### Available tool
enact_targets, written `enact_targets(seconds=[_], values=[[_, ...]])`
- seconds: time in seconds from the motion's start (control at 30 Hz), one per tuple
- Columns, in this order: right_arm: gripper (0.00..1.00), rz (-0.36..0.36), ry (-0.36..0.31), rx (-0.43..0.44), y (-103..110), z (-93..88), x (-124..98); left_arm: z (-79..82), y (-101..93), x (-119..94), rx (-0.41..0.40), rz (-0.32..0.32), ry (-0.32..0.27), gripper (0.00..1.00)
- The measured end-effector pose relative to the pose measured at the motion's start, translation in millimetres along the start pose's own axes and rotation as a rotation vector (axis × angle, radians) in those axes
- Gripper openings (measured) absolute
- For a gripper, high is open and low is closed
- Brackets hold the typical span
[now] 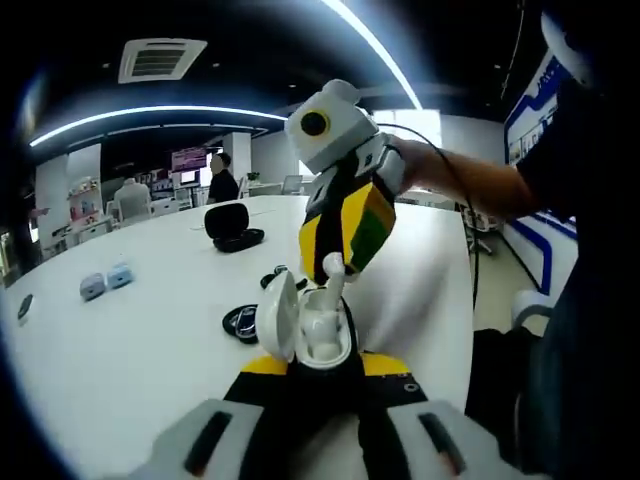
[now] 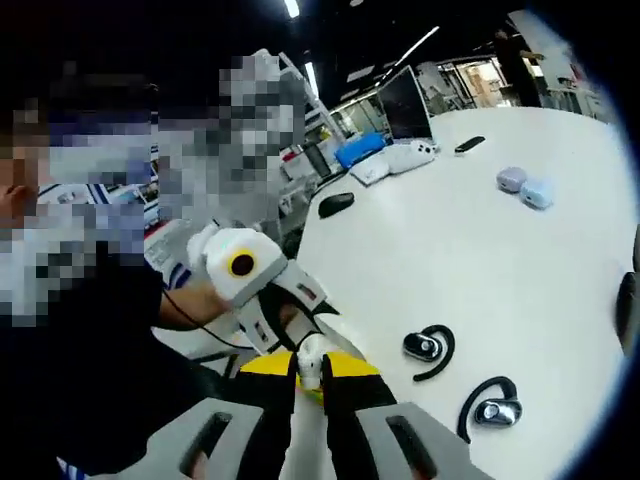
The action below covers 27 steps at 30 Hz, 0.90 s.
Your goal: Pick up the earbuds from the table and place the earbuds into the earbud case
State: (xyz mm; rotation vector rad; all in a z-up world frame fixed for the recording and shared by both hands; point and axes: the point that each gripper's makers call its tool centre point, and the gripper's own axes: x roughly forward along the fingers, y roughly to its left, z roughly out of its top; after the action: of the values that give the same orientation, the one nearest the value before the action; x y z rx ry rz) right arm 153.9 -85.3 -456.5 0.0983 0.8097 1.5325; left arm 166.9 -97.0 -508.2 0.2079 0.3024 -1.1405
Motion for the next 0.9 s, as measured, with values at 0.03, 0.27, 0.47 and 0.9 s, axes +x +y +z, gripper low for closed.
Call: enact_targets(seconds=[0.03, 0.27, 0.47, 0.9], values=[[0.10, -0.001, 0.004, -0.004, -0.4, 0.5, -0.1, 0.0, -0.1, 0.0, 0.001, 0.000, 0.001, 0.24], [0.10, 0.022, -0.012, 0.060, -3.3, 1.4, -1.2, 0.1, -0.7, -0.4, 0.004, -0.001, 0.002, 0.24], [0.10, 0.064, -0.092, 0.164, -4.5, -0.6, -1.0, -0.2, -2.4, -0.7, 0.004, -0.004, -0.001, 0.24], [0.10, 0.039, -0.014, 0.080, -6.8, -3.8, -3.9, -0.2, -2.9, -1.0, 0.004, -0.004, 0.003, 0.24]])
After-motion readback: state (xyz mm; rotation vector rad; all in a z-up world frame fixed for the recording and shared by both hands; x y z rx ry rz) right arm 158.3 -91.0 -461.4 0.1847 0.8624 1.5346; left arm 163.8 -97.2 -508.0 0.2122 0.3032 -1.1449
